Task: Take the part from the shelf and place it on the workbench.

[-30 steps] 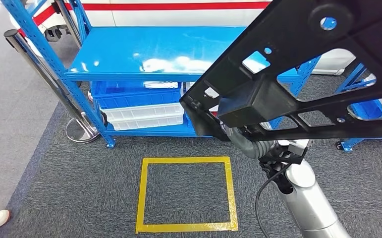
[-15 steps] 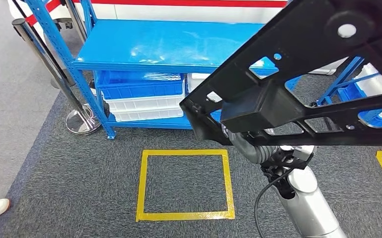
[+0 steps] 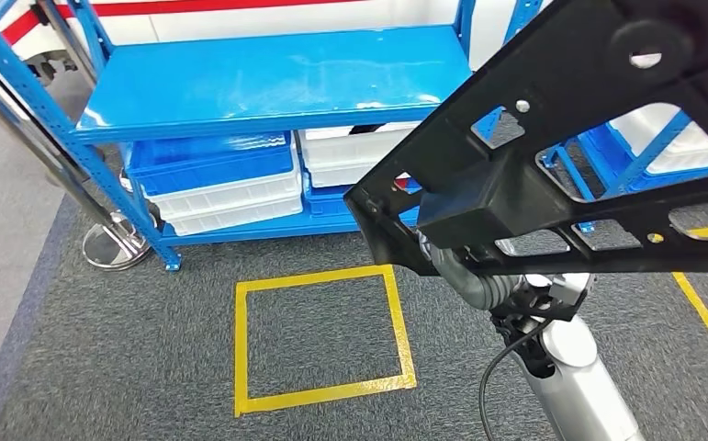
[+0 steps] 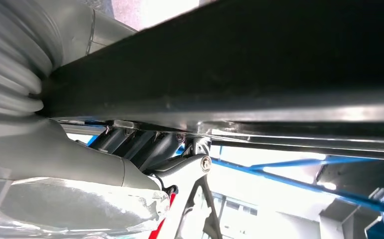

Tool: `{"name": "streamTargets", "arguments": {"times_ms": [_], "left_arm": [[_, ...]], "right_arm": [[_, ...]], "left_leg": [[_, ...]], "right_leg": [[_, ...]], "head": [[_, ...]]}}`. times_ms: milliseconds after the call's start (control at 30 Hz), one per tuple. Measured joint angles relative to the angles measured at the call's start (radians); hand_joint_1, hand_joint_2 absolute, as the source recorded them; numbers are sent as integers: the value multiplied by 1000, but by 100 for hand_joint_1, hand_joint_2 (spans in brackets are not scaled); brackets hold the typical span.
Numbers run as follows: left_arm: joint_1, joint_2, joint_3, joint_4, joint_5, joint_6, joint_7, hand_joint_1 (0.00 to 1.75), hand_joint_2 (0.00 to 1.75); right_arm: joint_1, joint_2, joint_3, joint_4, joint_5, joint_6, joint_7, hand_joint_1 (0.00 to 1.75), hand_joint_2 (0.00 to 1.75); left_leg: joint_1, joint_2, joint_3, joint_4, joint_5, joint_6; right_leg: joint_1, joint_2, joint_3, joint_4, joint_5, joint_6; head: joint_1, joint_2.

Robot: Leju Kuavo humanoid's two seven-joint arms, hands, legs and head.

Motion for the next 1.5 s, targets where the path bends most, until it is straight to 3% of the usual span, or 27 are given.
{"name": "streamTargets", "arguments": {"times_ms": [33,67,100,167,233,300,367,467,533,567,633,700,733,800,867,933,1000,1033,1067,1100,1167,1233,1300,1333,1400,1467,1500], "left_arm": [[-1,0,0,0,-2,1,0,0,175],[-1,1,0,0,-4,2,0,0,175],[-1,2,0,0,-6,5,1,0,175],[2,5,0,0,-8,9,1,0,175],[4,8,0,0,-11,11,1,0,175],[0,8,0,0,-13,12,1,0,175],[-5,8,-1,0,-13,12,1,0,175],[-3,10,0,0,-11,16,-2,0,175],[-1,12,0,0,-4,23,-6,0,175],[-1,13,0,0,0,27,-8,0,175],[-2,15,1,0,5,32,-11,0,175],[-2,19,4,0,7,36,-13,0,175],[-2,21,5,0,7,38,-14,0,175],[-2,27,7,0,7,41,-17,0,175],[-1,32,8,-1,2,43,-18,0,175],[0,38,8,-1,0,47,-22,0,175],[-1,44,8,-1,4,54,-28,0,175],[-2,46,9,-1,7,58,-32,0,175],[-2,47,10,-1,10,63,-35,0,175],[0,48,11,-1,13,66,-38,0,175],[7,53,14,-1,18,71,-41,0,175],[14,58,17,-1,20,73,-42,0,175],[17,60,20,-1,19,71,-34,0,175],[17,60,21,-1,18,67,-25,0,175],[17,59,23,0,11,55,-9,0,175],[21,59,23,-1,4,48,1,0,175],[24,59,23,-1,2,46,4,0,175]], "right_arm": [[9,0,-3,-5,0,0,0,175,175],[16,0,-7,-11,-1,1,0,175,175],[21,0,-12,-17,-3,2,-1,175,175],[28,0,-22,-29,-9,4,-4,175,175],[36,0,-31,-39,-13,6,-6,175,175],[47,-2,-41,-48,-14,6,-7,175,175],[54,-5,-49,-55,-14,6,-8,175,175],[58,-8,-54,-58,-16,8,-10,175,175],[61,-8,-54,-57,-23,13,-13,175,175],[60,-8,-55,-55,-29,17,-15,175,175],[57,-8,-56,-53,-40,22,-18,175,175],[55,-7,-58,-53,-46,23,-19,175,175],[57,-7,-61,-53,-47,23,-20,175,175],[65,-6,-68,-53,-48,23,-26,175,175],[72,-4,-76,-53,-47,23,-38,175,175],[79,2,-82,-53,-38,27,-53,175,175],[93,11,-90,-53,-19,34,-63,175,175],[100,15,-93,-53,-8,38,-65,175,175],[107,19,-95,-53,3,43,-66,175,175],[110,23,-96,-53,13,48,-65,175,175],[113,30,-96,-53,29,57,-62,175,175],[113,33,-96,-53,38,60,-57,175,175],[115,34,-96,-51,47,63,-50,175,175],[116,34,-95,-48,56,65,-44,175,175],[117,32,-93,-39,82,65,-32,175,175],[118,30,-89,-24,107,59,-27,175,175],[121,30,-88,-15,114,57,-26,175,175]], "left_leg": [[1,-1,1,11,8,0],[2,-3,21,-18,35,1],[4,-12,52,-77,72,3],[7,-50,114,-195,118,8],[7,-72,135,-243,120,11],[9,-56,133,-259,124,17],[13,-34,129,-275,133,31],[10,1,119,-278,144,41],[8,24,111,-275,146,41],[7,35,109,-272,146,40],[6,53,107,-267,145,36],[-1,67,105,-261,142,27],[-4,73,105,-260,142,22],[-6,84,103,-260,141,11],[-3,58,91,-231,115,0],[1,16,47,-125,49,-7],[1,2,-6,4,-7,-9],[1,0,-17,35,-11,-8],[1,-2,-9,23,6,-6],[1,-7,16,-26,39,-3],[1,-40,80,-167,108,8],[1,-71,113,-246,128,14],[1,-65,117,-260,128,19],[2,-55,117,-264,133,24],[7,-33,118,-277,144,37],[7,-12,115,-280,148,43],[7,0,112,-279,149,43]], "right_leg": [[0,10,-1,2,1,0],[0,21,-2,4,2,1],[-1,32,-2,7,2,3],[-1,56,-8,11,6,10],[-3,77,-17,12,16,26],[-4,92,-28,10,26,42],[-2,68,-49,41,3,52],[-2,7,-123,217,-96,62],[-5,-2,-143,285,-115,67],[-6,-6,-124,262,-98,67],[-6,-36,-42,130,-46,64],[2,-67,13,28,-22,49],[6,-73,17,13,-25,41],[7,-55,11,11,-19,25],[2,-38,6,7,-12,11],[0,-20,1,5,-6,0],[2,0,-4,6,-3,-4],[3,11,-5,7,-3,-5],[3,24,-5,9,-2,-5],[3,38,-5,11,-2,-4],[4,65,-6,14,0,-1],[3,86,-14,17,5,10],[0,104,-23,15,14,25],[0,101,-26,16,14,31],[3,63,-47,57,-16,39],[1,15,-103,176,-82,44],[-1,6,-132,241,-108,47]], "head": [[0,0],[0,0],[0,0],[0,0],[0,0],[0,0],[0,0],[1,0],[1,0],[1,0],[1,0],[1,0],[1,0],[1,0],[1,0],[1,0],[1,0],[1,0],[1,0],[1,0],[1,0],[1,0],[1,0],[1,0],[1,0],[1,0],[1,0]]}}
